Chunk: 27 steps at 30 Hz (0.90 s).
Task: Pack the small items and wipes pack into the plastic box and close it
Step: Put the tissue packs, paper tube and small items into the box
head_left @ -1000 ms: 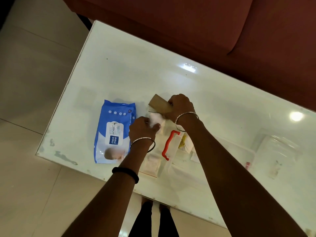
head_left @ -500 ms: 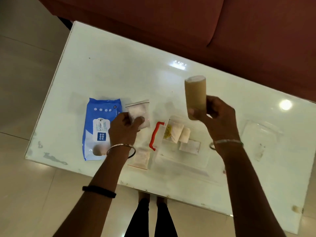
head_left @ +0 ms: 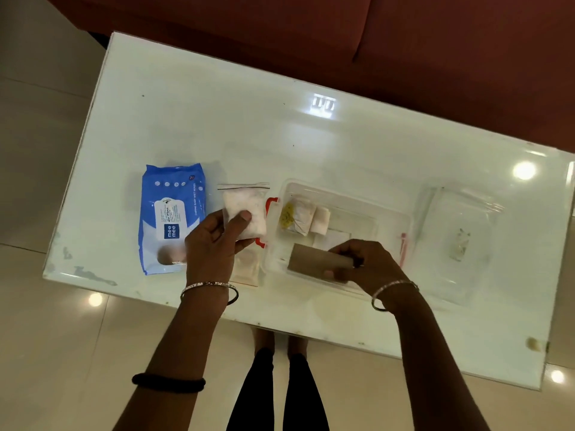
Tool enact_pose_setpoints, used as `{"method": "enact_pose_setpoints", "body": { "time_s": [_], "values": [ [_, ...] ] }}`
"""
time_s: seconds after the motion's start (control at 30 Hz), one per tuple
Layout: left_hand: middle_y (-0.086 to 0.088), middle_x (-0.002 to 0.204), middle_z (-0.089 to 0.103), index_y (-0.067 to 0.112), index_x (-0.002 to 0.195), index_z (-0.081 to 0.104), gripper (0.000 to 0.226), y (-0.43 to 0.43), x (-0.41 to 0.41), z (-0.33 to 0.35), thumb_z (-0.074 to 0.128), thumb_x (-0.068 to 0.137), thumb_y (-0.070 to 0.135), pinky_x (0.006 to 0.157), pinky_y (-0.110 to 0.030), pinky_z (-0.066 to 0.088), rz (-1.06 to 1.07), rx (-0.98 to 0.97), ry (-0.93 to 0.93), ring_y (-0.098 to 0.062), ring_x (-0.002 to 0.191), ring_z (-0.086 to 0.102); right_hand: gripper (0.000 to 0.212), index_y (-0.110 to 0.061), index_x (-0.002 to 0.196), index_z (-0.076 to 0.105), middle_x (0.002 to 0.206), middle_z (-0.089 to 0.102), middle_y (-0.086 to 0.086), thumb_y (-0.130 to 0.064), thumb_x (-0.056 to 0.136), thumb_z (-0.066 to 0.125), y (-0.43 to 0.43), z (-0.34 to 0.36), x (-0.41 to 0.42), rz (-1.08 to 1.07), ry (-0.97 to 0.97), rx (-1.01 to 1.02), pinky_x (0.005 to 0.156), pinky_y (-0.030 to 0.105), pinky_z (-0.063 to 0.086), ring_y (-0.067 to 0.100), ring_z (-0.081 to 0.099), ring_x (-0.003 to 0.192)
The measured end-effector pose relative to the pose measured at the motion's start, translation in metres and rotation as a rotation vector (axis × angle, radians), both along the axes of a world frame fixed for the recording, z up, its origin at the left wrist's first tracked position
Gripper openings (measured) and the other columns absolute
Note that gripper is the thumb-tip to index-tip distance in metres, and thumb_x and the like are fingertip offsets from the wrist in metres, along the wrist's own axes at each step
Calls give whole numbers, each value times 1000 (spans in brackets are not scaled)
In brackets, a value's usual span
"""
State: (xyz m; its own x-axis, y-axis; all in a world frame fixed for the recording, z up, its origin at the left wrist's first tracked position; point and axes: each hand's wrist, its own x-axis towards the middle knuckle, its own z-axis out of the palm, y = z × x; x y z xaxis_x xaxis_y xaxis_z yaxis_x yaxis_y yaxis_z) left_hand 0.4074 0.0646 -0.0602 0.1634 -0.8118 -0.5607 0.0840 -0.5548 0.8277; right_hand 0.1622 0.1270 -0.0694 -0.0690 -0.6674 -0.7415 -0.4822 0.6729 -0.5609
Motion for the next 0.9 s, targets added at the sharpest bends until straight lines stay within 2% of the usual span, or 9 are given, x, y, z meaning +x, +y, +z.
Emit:
{"method": "enact_pose_setpoints", "body": {
  "time_s": [0.1, 0.27, 0.47, 0.57, 0.6, 0.67, 0.77, 0.83, 0.9],
  "values": [
    [10, 86, 75, 18, 92, 70, 18, 3, -5, 4, 74, 76, 25, 72, -35, 61, 18, 29, 19, -16, 90, 72, 37, -20, 100, 76, 96, 75, -1, -15, 65, 86, -16, -12, 10, -27, 7, 14, 72, 17, 48, 14, 68, 89],
    [-5, 93, 73, 15, 94, 71, 19, 6, -15, 10, 74, 77, 21, 73, -35, 61, 3, 55, 18, -17, 88, 73, 35, -14, 99, 76, 99, 74, 8, -9, 66, 85, -26, -26, 23, -169, 53, 72, 72, 23, 43, 21, 65, 91],
    [11, 84, 75, 25, 94, 71, 24, 11, -24, 22, 77, 71, 29, 69, -27, 60, -121, 10, -91, -9, 81, 73, 39, -15, 105, 71, 102, 70, 5, -15, 68, 83, -6, -25, 27, -260, 145, 63, 76, 23, 44, 17, 64, 88],
    [6, 88, 76, 26, 99, 72, 36, 17, -32, 27, 78, 66, 40, 76, -33, 59, -258, 10, -202, -9, 82, 73, 23, -17, 98, 73, 97, 74, 1, -28, 78, 77, 4, -10, 22, -377, 173, -72, 79, 26, 51, 13, 69, 84],
    [5, 88, 76, 27, 99, 72, 39, 20, -36, 28, 78, 64, 43, 77, -34, 59, -304, 19, -211, -10, 82, 73, 22, -16, 95, 74, 93, 75, 2, -33, 80, 74, 7, -3, 19, -464, 105, -106, 83, 30, 55, 15, 71, 83],
    [6, 87, 76, 27, 100, 72, 43, 24, -47, 28, 80, 62, 45, 75, -30, 60, -386, 47, -222, -8, 79, 72, 32, -10, 96, 75, 92, 76, 11, -39, 81, 72, 10, 11, 14, -659, -182, -112, 88, 37, 58, 22, 74, 88],
    [8, 84, 74, 24, 103, 70, 45, 27, -67, 24, 84, 62, 37, 64, -15, 57, -480, 70, -219, -2, 72, 71, 44, -5, 107, 72, 105, 74, 16, -39, 78, 71, 11, 25, 7, -719, -550, -76, 87, 34, 58, 28, 71, 99],
    [3, 86, 74, 22, 102, 68, 43, 30, -81, 19, 84, 64, 32, 61, -11, 54, -547, 87, -209, -3, 73, 71, 42, 1, 108, 69, 108, 71, 24, -28, 78, 73, 10, 25, 7, -689, -569, -65, 89, 41, 58, 36, 69, 103],
    [-4, 92, 75, 19, 103, 67, 38, 32, -92, 14, 81, 69, 26, 67, -14, 55, -607, 116, -201, -9, 79, 71, 35, 6, 103, 69, 104, 70, 30, -18, 78, 75, 9, 19, 5, -713, -456, -61, 92, 52, 54, 44, 67, 101]
  ]
}}
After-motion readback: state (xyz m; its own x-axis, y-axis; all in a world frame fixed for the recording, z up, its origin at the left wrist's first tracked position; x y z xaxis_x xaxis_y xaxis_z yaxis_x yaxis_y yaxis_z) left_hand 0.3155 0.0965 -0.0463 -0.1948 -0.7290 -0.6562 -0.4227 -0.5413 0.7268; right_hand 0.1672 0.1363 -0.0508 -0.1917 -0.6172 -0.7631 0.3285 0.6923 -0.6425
